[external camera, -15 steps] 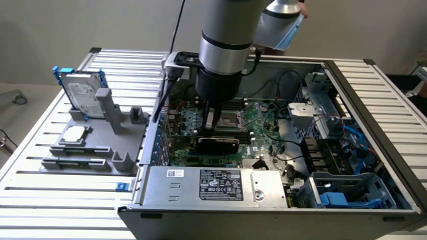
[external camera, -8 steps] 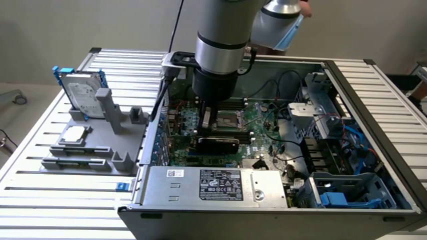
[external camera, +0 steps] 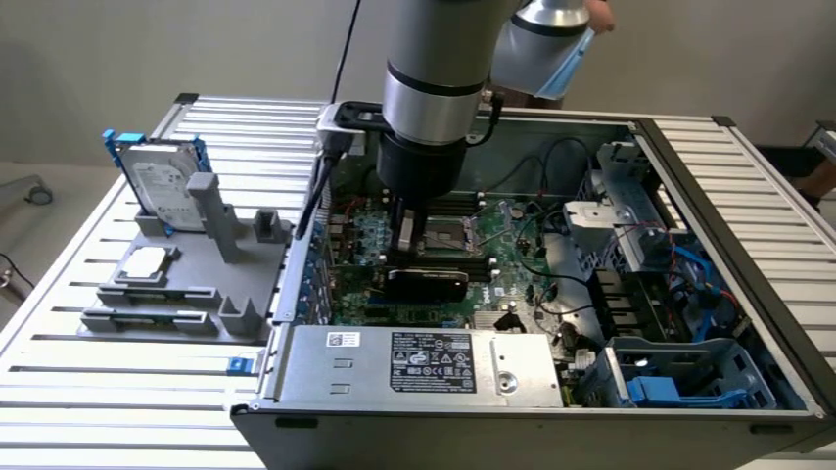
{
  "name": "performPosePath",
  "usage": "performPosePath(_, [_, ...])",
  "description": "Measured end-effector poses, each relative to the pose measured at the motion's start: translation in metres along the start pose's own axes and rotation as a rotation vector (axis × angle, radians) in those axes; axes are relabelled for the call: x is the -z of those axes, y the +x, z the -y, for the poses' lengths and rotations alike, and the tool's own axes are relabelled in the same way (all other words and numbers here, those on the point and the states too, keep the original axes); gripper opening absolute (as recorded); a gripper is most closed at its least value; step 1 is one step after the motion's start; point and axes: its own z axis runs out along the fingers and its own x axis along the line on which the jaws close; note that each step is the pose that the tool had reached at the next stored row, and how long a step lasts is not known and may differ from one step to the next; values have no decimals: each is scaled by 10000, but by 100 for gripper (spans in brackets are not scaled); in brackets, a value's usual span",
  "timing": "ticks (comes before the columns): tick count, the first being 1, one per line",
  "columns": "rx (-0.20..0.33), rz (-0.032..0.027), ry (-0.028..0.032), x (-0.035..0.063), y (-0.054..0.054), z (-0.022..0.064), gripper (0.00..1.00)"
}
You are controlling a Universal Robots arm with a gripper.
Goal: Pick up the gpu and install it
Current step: 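Insert the gpu into the slot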
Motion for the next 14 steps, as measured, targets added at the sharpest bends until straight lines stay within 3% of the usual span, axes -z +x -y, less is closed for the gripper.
performPosePath(4, [296,-26,13,-5,-1,1,11])
performPosePath(9, [962,-85,100,-23,-1,3,11])
performPosePath(14, [1263,-109,113,-24,-7,2,11])
